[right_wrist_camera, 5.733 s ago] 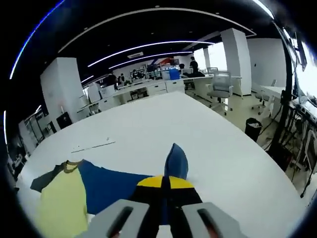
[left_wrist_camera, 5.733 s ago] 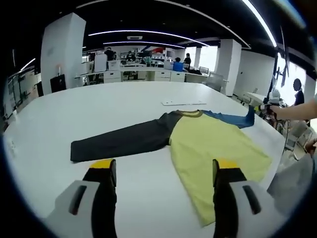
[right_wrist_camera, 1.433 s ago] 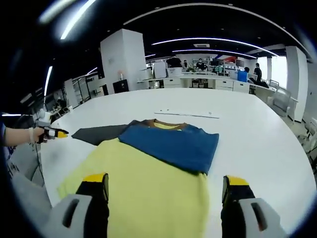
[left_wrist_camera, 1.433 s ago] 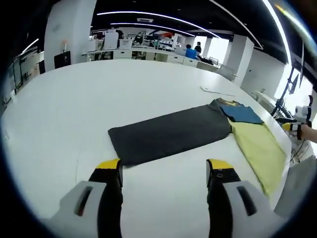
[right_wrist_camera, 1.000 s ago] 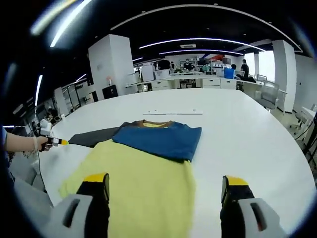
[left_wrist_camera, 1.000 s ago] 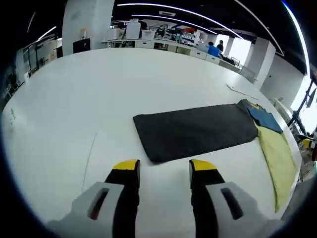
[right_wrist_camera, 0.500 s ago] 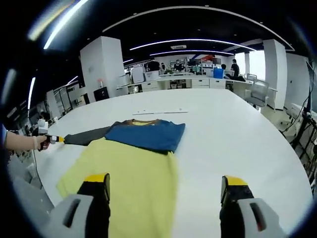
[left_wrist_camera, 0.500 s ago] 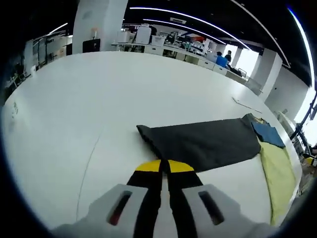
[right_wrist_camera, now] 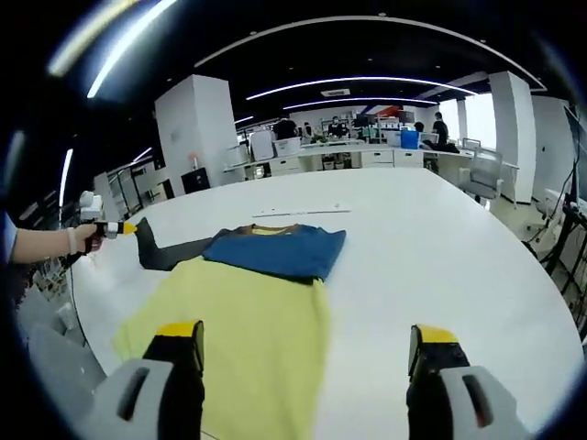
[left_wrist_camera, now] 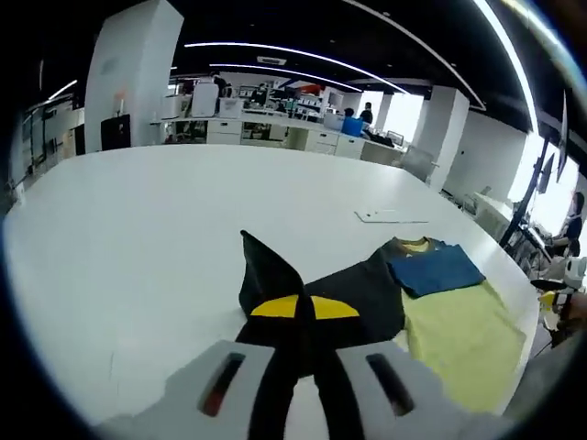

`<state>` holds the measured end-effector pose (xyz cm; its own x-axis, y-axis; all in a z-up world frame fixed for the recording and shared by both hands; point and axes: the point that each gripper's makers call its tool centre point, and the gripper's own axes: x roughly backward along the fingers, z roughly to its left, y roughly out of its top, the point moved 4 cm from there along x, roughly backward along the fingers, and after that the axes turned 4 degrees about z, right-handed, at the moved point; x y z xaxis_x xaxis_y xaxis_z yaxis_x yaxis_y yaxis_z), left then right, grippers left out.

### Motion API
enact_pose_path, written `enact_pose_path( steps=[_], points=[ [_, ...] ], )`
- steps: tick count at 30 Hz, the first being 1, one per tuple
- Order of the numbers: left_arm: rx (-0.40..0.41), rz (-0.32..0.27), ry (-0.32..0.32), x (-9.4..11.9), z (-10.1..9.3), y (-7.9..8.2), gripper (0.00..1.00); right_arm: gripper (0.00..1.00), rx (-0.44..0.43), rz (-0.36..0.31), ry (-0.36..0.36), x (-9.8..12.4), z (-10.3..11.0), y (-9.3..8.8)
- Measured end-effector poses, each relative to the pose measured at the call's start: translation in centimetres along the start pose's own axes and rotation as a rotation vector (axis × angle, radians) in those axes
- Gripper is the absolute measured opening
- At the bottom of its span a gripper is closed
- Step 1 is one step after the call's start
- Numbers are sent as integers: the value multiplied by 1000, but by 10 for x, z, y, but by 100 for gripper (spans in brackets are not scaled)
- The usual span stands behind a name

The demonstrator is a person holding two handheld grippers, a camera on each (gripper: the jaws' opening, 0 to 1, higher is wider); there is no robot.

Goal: Fold the garment on the visible template until the final outline fits inside the template.

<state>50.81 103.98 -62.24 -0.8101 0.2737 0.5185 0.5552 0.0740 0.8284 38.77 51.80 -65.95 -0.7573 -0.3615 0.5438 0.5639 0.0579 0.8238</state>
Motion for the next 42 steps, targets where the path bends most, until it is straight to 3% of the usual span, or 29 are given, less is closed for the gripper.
enact_pose_path(
  steps=[7,12,17,20,28,34,42],
  points=[
    [-10,-24,-81,-32,-60,20,0,92,-14,-7,26,7,-10,-8],
    [-27,-20,-119,-55,-98,24,0,92,49,38,49,7,-13,-22],
    [-29,-8,-150,-80,-136,25,0,93,41,30,94,3,-19,-25],
    [-21,-11,-170,-92,-155,27,0,93,86,51,120,-1,-22,-29],
    [-7,-21,-214,-127,-207,30,0,93,76,55,171,-9,-34,-37],
    [-42,-18,-265,-153,-257,25,0,93,54,58,183,-14,-43,-44],
    [-64,20,-337,-178,-304,11,0,92,14,58,178,-16,-52,-54]
  ],
)
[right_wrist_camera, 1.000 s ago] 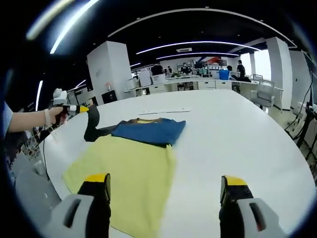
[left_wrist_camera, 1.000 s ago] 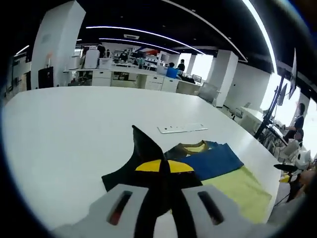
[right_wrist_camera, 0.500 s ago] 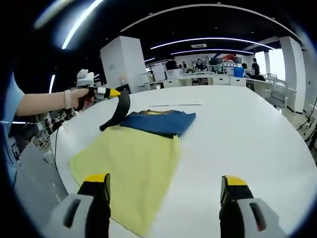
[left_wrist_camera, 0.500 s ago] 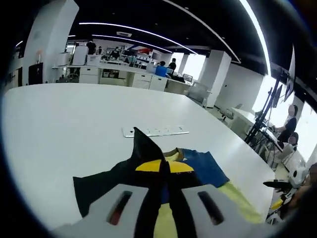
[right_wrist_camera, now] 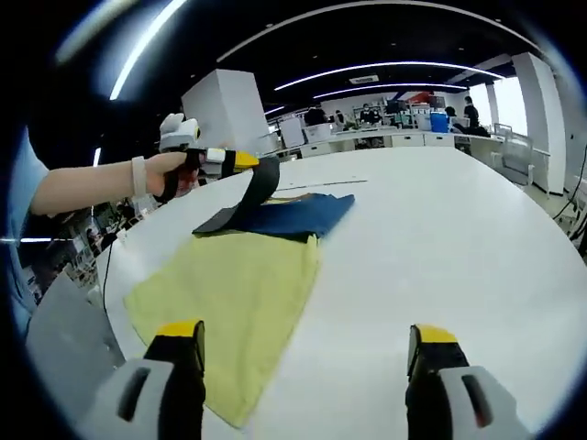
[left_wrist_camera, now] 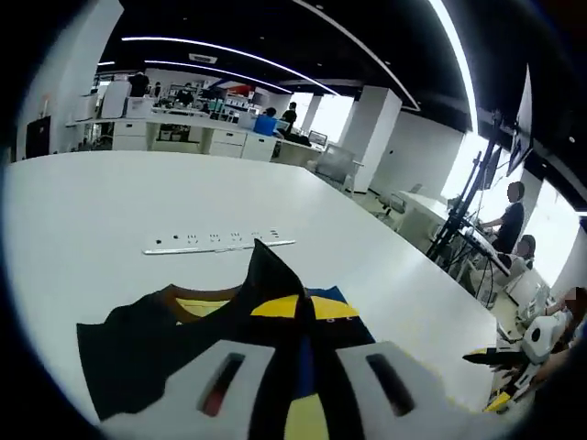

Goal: Fold the garment on the visible template until the final outline fits inside the template.

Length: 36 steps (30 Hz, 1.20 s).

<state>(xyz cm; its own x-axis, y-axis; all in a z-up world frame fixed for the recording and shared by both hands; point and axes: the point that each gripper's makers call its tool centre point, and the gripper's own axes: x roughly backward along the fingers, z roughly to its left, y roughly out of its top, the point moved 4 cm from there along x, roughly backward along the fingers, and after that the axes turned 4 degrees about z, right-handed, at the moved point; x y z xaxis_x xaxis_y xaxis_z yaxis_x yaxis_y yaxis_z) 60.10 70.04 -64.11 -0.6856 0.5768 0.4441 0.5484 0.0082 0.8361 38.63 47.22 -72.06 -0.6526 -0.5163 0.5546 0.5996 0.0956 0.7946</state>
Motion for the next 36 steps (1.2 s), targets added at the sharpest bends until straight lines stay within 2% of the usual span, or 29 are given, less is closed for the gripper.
enact_pose_path(
  steps=[9,14,21,26,28,31,34,36],
  points=[
    [-1,48,-63,-31,-27,-19,0,92,-33,-2,-13,2,-5,-8],
    [-26,113,-100,-48,-41,-41,0,92,-42,-8,-13,3,-5,-8],
    [-69,170,-107,-57,-44,-61,0,92,-39,-6,-15,3,-7,-6],
    [-78,180,-123,-58,-43,-63,1,92,-37,-9,-18,2,-9,-4],
    [-76,191,-134,-57,-44,-66,10,92,-35,-10,-16,1,-8,-3],
    [-110,197,-141,-57,-45,-68,30,92,-33,-9,-14,-1,-7,-2],
    [-124,191,-155,-54,-47,-66,41,92,-30,-6,-7,-3,-5,-1],
    [-152,189,-157,-53,-47,-64,54,92,-24,-6,-5,-4,-4,0]
  ],
)
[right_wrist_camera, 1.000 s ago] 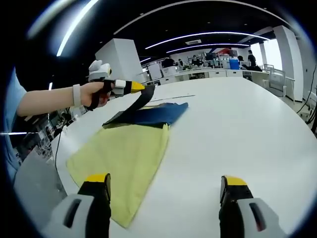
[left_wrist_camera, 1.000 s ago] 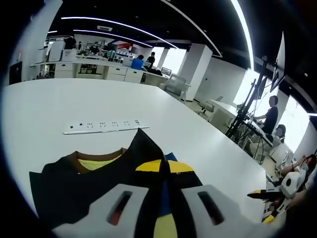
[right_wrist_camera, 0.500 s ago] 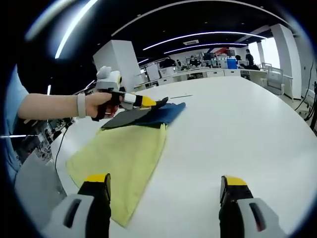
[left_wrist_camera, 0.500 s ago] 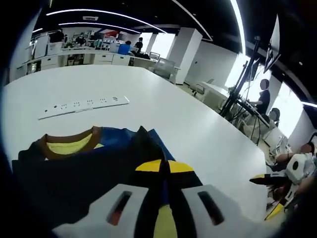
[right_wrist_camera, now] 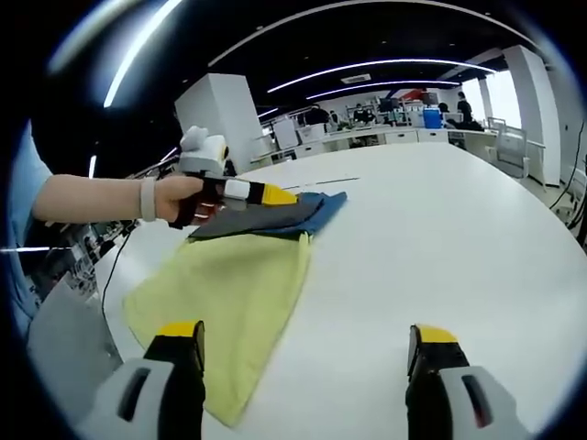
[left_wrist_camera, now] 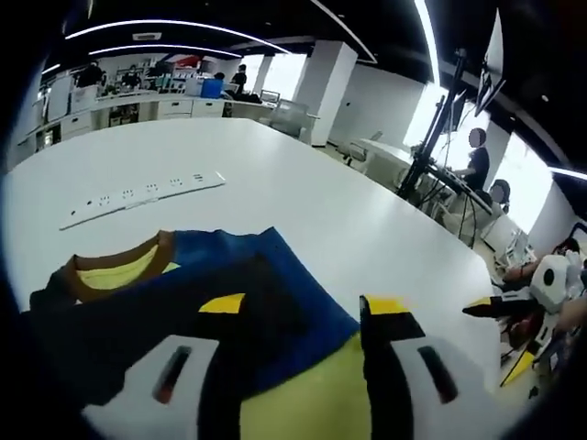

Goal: Fold the garment on the visible template until the final outline fits inside the template.

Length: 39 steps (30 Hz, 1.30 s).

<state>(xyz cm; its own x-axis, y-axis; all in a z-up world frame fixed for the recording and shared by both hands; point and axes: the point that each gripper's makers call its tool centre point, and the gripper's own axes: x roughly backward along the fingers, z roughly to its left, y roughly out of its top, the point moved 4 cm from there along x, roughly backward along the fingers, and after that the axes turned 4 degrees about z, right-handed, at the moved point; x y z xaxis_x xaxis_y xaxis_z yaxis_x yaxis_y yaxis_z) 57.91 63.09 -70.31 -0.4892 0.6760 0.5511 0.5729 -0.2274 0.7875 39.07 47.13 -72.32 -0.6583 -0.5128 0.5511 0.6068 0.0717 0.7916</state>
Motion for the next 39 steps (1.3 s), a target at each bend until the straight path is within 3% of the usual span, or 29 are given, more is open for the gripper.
enact_pose_path(
  steps=[2,11,23,32,35,37,39],
  points=[
    [-14,1,-8,1,0,0,66,92,1,3,2,-1,1,0],
    [-117,61,6,15,4,-5,85,92,8,3,4,1,5,2],
    [-141,44,21,49,4,-5,81,92,49,-6,7,8,12,16],
    [-118,27,59,100,17,-20,80,90,81,-8,14,9,22,27],
    [-114,27,82,117,24,-28,80,90,91,-7,19,8,26,29],
    [-62,10,82,131,27,-34,80,90,99,-5,21,7,29,29],
    [-78,13,103,144,30,-42,78,89,100,-1,17,7,31,30]
  ],
)
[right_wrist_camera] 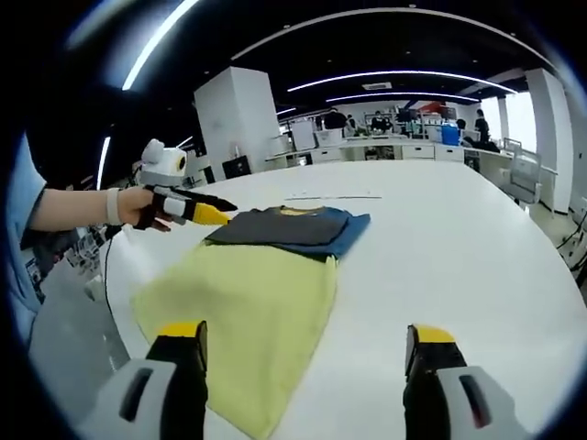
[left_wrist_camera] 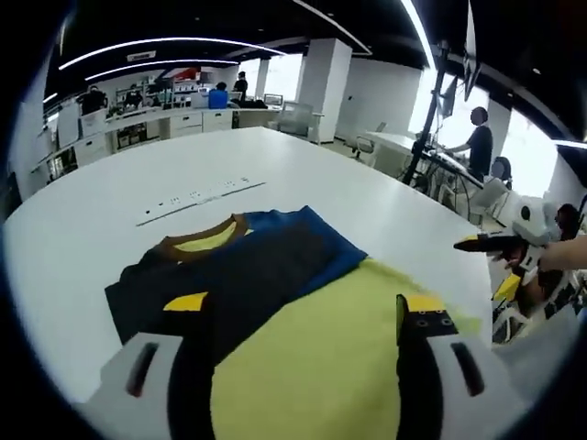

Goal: Fold the garment on the visible template until the final outline fits inside the template.

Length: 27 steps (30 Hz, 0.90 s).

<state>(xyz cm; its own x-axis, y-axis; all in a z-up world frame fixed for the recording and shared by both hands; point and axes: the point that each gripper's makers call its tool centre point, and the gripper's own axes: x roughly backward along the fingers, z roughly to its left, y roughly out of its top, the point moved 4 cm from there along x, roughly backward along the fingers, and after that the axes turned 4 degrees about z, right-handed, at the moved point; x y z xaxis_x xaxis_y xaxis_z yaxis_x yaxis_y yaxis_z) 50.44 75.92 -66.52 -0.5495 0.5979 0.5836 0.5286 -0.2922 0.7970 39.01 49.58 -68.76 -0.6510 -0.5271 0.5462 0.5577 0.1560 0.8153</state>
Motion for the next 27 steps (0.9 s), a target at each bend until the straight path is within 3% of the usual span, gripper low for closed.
enact_pose_path(
  steps=[11,27],
  points=[
    [92,-17,55,63,14,-46,74,88,33,7,-10,8,12,5],
    [119,-5,80,111,14,-84,72,86,48,29,-38,22,21,-6]
  ],
)
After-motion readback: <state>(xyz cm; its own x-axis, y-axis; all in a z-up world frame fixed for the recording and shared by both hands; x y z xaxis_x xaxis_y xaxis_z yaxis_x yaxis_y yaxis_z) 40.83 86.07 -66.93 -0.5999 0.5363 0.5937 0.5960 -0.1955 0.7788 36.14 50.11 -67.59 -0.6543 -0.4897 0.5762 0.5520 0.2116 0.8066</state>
